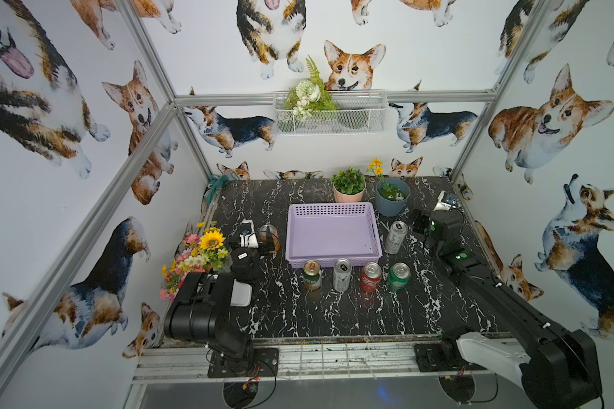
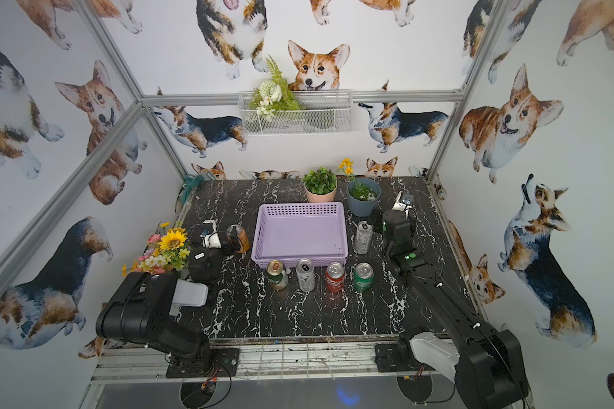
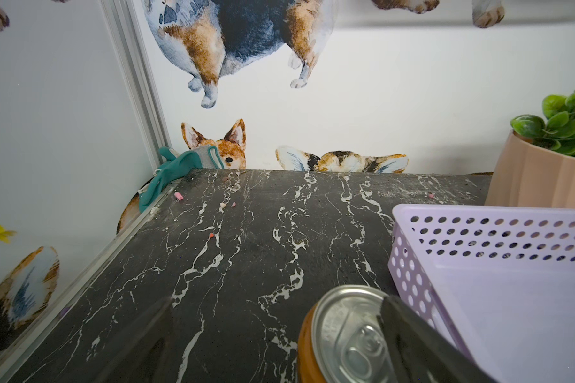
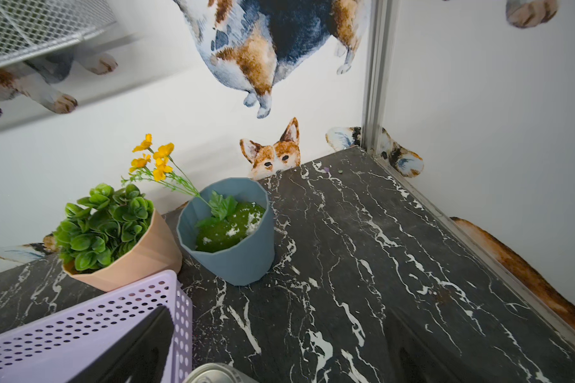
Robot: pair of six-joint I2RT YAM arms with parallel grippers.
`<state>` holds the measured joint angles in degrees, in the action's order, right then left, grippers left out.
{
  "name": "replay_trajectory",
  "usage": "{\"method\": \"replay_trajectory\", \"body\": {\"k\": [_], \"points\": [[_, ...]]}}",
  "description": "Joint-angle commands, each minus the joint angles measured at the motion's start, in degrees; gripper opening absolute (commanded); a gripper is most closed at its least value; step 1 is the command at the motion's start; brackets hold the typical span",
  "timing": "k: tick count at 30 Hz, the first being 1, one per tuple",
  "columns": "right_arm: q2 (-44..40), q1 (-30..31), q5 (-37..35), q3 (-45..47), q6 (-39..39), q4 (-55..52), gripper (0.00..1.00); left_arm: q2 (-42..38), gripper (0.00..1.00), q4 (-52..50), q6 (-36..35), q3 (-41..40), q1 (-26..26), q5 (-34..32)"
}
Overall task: Take out the drinks from the basket
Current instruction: Reset both arms
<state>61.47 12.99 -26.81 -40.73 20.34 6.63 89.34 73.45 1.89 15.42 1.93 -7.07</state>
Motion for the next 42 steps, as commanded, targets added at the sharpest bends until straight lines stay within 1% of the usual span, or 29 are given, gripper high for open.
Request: {"method": "replay_trajectory", "body": {"k": [1, 6, 8, 12, 17, 18, 20, 21, 23, 26, 27, 28, 30, 32, 33, 35, 38, 42], "points": [[-1.0, -2.0, 1.5, 3.9, -4.7, 8.5, 1.00, 0.3, 1.00, -4.4, -2.1, -0.3, 0.1, -0.2], [-2.8, -2.7, -2.1, 16.0, -15.2, 28.3, 1.00, 0.3, 1.00, -4.8, -2.0, -0.2, 0.0, -0.3], [-1.8, -3.2, -1.6, 18.0, -16.7, 31.6, 1.00, 0.2, 1.00, -4.8, -2.0, -0.2, 0.1, -0.3], [4.0, -3.6, -0.5, 19.8, -19.6, 34.7, 1.00, 0.2, 1.00, -4.8, -1.9, -0.2, 0.1, -0.2], [8.4, -6.4, 3.6, 26.7, -19.5, 45.5, 1.00, 0.2, 1.00, -5.0, -1.9, -0.2, 0.1, -0.2], [9.1, -7.2, 4.6, 28.6, -19.6, 49.4, 1.00, 0.2, 1.00, -5.1, -1.9, -0.2, 0.1, -0.2], [10.6, -9.4, 7.7, 31.7, -18.0, 55.4, 1.00, 0.2, 1.00, -5.0, -1.9, -0.2, 0.0, -0.3], [11.6, -10.2, 8.1, 32.9, -17.0, 57.9, 1.00, 0.2, 1.00, -4.9, -1.9, -0.2, 0.1, -0.3], [13.9, -11.1, 10.5, 34.4, -16.5, 62.7, 1.00, 0.2, 1.00, -4.9, -1.9, -0.2, 0.1, -0.3], [19.5, -11.1, 12.8, 35.5, -17.2, 69.4, 1.00, 0.3, 1.00, -4.6, -2.0, -0.3, 0.0, -0.2], [21.9, -11.1, 12.8, 35.9, -17.6, 73.0, 1.00, 0.4, 1.00, -4.5, -2.0, -0.3, 0.1, -0.3], [22.9, -11.1, 13.3, 35.5, -17.8, 74.4, 1.00, 0.4, 1.00, -4.5, -2.1, -0.2, 0.1, -0.3], [20.5, -11.7, 15.4, 32.6, -16.9, 64.5, 1.00, 0.4, 1.00, -4.5, -2.1, -0.2, 0.1, -0.3], [22.1, -12.9, 16.5, 33.7, -16.6, 69.3, 1.00, 0.5, 1.00, -4.5, -2.1, -0.2, 0.1, -0.3], [21.9, -13.0, 16.6, 33.7, -16.5, 69.1, 1.00, 0.4, 1.00, -4.5, -2.1, -0.2, 0.1, -0.3], [20.7, -12.9, 16.7, 33.0, -16.4, 65.5, 1.00, 0.4, 1.00, -4.5, -2.1, -0.2, 0.1, -0.3], [21.5, -12.9, 16.5, 33.6, -16.7, 68.2, 1.00, 0.4, 1.00, -4.6, -2.1, -0.2, 0.1, -0.3], [20.9, -12.9, 16.5, 33.3, -16.5, 66.5, 1.00, 0.5, 1.00, -4.5, -2.1, -0.2, 0.2, -0.4]]}}
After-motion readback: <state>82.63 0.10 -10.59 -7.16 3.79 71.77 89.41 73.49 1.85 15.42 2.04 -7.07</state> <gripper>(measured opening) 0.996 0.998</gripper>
